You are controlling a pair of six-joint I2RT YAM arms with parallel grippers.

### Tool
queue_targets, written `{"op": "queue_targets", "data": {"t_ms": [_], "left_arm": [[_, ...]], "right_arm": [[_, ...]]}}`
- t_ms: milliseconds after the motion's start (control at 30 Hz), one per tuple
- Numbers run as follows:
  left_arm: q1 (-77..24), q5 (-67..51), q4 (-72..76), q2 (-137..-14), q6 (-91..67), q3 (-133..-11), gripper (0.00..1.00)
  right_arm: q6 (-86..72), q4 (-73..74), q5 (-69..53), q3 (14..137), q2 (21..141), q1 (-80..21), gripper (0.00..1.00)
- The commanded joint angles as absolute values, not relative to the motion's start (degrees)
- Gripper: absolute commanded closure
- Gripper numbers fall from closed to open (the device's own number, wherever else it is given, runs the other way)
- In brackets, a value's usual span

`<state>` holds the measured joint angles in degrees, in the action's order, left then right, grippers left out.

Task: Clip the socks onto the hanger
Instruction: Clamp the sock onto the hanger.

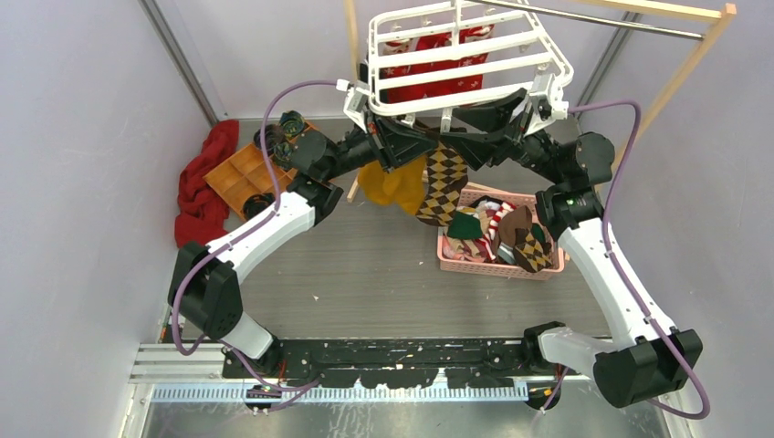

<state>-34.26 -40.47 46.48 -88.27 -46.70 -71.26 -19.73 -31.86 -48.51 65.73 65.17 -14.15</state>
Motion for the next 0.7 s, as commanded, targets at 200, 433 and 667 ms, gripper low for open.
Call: {"op": "queue_targets", "data": {"t_ms": [200,433,667], "left_arm": [[-32.3,-39.2,48.8,-87.9,-47.3,-72.9,1.0],[-30.1,-40.1,46.2,-87.3,-45.9,-72.9,1.0],[-27.8,-41.0,43.6,-86.0,-44.2,-72.2,1.0]], "right_arm": [[-18.7,-32.0,-50.9,65.5,60.6,-13.6,0.18],[-11.9,-17.1,-57.1,65.6,54.6,-11.5,0.12],[6.4,13.5,-57.3,66.9,45.8,-10.4,0.11]]}}
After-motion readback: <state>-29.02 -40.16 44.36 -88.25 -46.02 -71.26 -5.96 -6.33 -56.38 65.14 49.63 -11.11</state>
